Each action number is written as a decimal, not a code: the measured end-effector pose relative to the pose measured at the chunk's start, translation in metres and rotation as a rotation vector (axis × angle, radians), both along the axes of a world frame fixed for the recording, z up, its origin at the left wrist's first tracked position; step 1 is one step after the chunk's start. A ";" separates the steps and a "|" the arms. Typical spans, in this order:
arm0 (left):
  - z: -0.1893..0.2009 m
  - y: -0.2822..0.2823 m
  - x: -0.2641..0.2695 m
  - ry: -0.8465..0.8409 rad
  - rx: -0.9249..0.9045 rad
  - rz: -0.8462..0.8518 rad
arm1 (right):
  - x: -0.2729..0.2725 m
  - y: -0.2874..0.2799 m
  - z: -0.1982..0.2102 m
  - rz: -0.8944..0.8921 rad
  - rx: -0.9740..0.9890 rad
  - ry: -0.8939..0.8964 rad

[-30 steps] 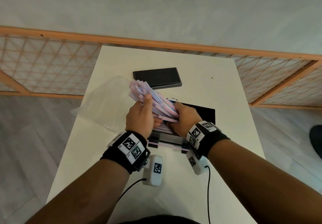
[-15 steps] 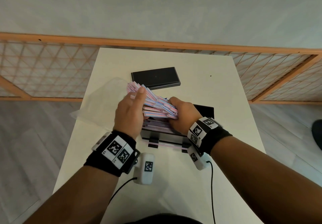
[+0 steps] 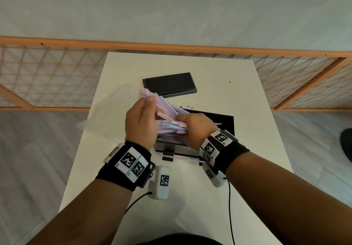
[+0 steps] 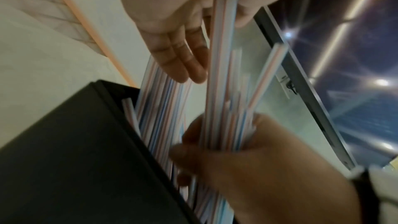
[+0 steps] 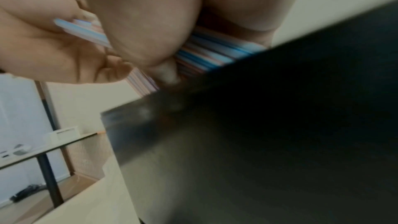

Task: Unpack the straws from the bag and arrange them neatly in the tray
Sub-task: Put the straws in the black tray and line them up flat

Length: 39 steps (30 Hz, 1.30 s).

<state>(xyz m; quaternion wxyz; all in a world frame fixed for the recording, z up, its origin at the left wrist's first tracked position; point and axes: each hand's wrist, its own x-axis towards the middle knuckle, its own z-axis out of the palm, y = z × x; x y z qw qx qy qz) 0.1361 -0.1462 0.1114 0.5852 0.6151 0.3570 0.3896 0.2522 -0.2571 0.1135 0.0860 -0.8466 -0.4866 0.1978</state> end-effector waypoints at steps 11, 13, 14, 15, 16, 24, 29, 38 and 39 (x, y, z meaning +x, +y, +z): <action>0.002 -0.013 -0.010 0.158 0.305 -0.169 | -0.014 0.010 0.002 -0.037 0.033 0.029; 0.005 -0.011 -0.014 0.114 0.364 -0.185 | -0.014 0.012 0.005 -0.022 0.022 0.008; 0.007 -0.012 -0.016 0.098 0.392 -0.209 | -0.013 0.014 0.007 -0.006 0.008 -0.011; 0.009 -0.012 -0.017 0.111 0.422 -0.240 | -0.012 0.016 0.009 0.009 -0.006 -0.029; 0.009 -0.013 -0.018 0.140 0.454 -0.272 | -0.010 0.017 0.010 0.017 -0.020 -0.041; -0.003 -0.012 -0.014 0.165 0.508 -0.332 | -0.008 0.009 0.009 -0.029 0.027 -0.047; 0.000 -0.006 -0.014 0.213 0.393 -0.264 | -0.013 0.006 0.012 -0.076 0.094 -0.062; 0.004 -0.004 -0.017 0.247 0.387 -0.238 | -0.001 0.000 0.008 -0.068 -0.038 -0.137; 0.005 -0.004 -0.017 0.243 0.379 -0.265 | -0.001 0.001 0.008 -0.075 -0.058 -0.140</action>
